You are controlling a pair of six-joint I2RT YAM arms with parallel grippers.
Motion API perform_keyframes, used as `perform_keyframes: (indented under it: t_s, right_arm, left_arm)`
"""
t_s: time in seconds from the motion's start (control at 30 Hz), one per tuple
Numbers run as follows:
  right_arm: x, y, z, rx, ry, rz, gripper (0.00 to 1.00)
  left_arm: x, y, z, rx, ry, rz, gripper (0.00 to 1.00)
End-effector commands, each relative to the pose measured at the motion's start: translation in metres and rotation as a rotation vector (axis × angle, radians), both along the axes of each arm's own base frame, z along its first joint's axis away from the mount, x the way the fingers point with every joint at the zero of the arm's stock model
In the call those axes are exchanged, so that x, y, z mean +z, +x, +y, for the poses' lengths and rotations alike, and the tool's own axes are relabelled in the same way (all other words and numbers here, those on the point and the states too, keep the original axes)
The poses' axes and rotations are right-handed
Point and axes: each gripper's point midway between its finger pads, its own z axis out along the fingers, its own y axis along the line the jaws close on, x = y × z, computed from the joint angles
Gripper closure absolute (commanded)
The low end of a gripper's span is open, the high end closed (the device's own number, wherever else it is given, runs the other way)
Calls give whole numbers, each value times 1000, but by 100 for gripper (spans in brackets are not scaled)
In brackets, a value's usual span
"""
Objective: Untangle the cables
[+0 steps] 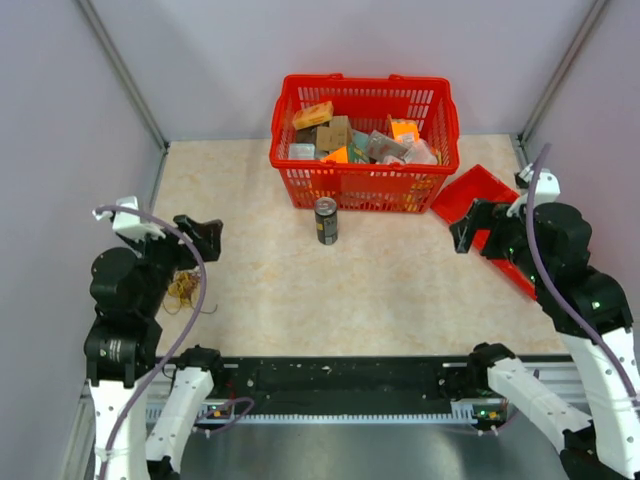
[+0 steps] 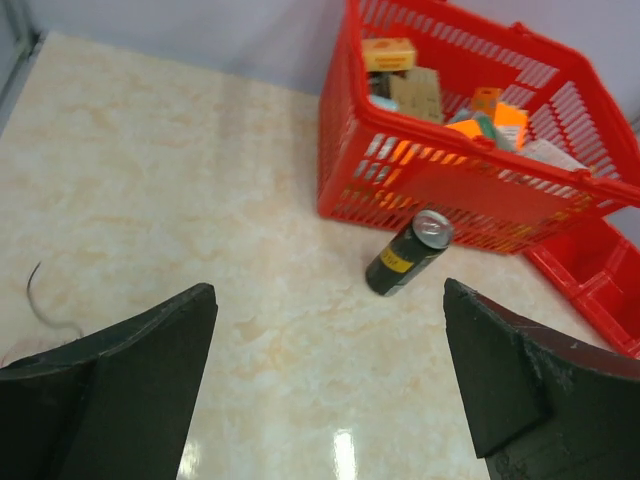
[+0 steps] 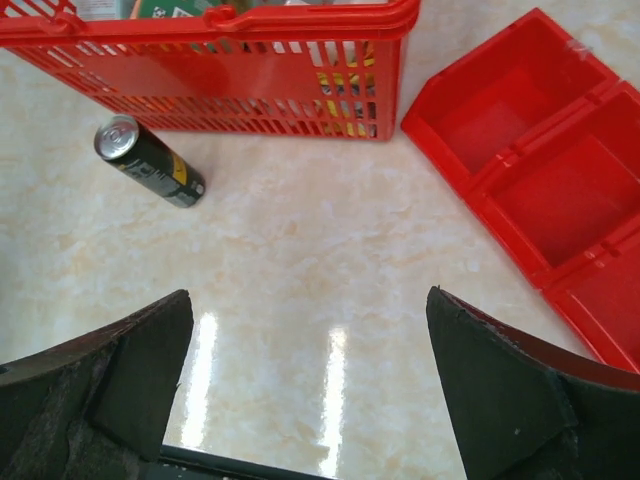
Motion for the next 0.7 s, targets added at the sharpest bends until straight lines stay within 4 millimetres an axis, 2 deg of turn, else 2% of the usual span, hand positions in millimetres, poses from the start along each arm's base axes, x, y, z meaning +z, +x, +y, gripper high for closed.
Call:
perform_keyframes:
  t_s: [0.0, 0.07, 0.1, 0.2, 0.23, 0.27, 0.33, 0.4, 0.5, 0.6, 0.67]
  right_arm:
    - [0, 15, 36, 119, 96, 13, 1]
    - [-3, 9, 63, 228, 129, 26, 1]
    - [-7, 3, 77, 274, 141, 42, 1]
    - [-29, -14, 117, 405, 146, 109, 1]
    - [-42, -20, 128, 430, 125, 141, 1]
    - [-54, -26, 137, 449, 105, 171, 1]
    - [-76, -42, 154, 485, 65, 223, 1]
    - [-99, -48, 158, 451, 42, 272, 1]
    - [-127, -53, 157, 404, 15, 350, 1]
    - [-145, -50, 135, 287, -59, 395, 1]
    - [-146, -46, 117, 213, -101, 380, 1]
  left_arm:
    - [-61, -3, 52, 365, -109, 178, 1]
    - [-100, -8, 79, 577, -167, 294, 2]
    - [-117, -10, 84, 635, -178, 354, 2]
    - [-161, 2, 76, 631, -175, 506, 2]
    - [-175, 3, 74, 654, -191, 566, 1]
    - [-189, -1, 80, 740, -218, 636, 2]
    - [-204, -17, 109, 1029, -234, 700, 2]
    - [-209, -31, 128, 1212, -241, 674, 2]
    - [-220, -26, 134, 1259, -281, 643, 2]
    - [-237, -12, 146, 1275, -349, 653, 2]
    - [-252, -6, 158, 1301, -373, 686, 2]
